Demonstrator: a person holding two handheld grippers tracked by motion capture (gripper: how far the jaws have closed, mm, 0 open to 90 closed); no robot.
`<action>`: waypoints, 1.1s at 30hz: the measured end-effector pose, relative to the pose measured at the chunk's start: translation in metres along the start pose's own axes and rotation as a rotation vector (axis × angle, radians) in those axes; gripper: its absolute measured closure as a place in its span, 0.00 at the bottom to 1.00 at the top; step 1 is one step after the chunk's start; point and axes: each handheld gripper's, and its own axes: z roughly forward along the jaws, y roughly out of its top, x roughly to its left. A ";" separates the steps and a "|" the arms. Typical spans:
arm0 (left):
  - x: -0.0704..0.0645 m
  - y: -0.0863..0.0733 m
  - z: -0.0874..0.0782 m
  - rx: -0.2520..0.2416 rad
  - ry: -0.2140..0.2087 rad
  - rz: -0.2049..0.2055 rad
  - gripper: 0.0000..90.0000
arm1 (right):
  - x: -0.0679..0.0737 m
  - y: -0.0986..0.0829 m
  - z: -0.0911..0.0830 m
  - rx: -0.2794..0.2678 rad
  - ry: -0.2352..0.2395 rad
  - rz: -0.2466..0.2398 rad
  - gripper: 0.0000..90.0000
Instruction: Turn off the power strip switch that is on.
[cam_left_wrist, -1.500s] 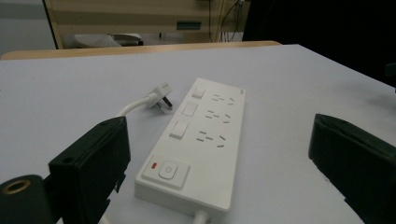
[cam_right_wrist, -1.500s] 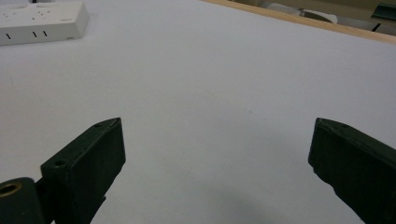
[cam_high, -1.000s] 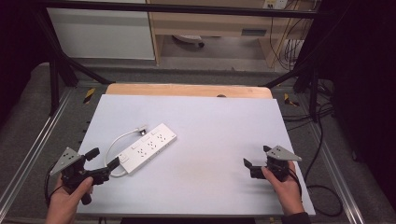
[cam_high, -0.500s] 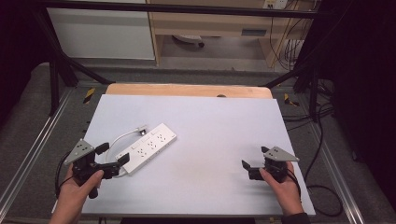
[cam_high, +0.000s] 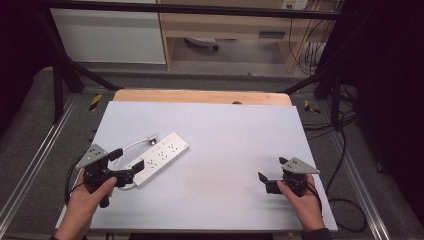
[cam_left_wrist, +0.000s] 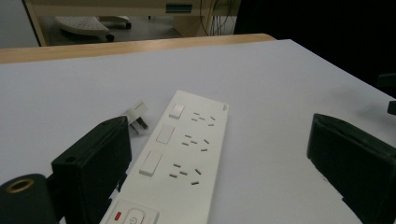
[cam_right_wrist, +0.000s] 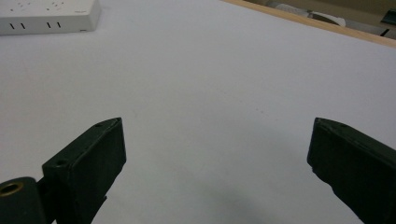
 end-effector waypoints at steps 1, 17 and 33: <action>0.000 0.001 0.001 0.002 -0.004 0.000 0.07 | 0.000 0.000 0.000 0.000 0.000 0.001 0.06; -0.003 0.016 0.012 0.015 -0.014 0.012 0.07 | 0.000 0.000 0.000 0.002 0.012 0.009 0.06; -0.005 0.032 0.021 0.020 -0.023 0.038 0.07 | 0.001 0.000 0.001 0.008 0.013 0.007 0.06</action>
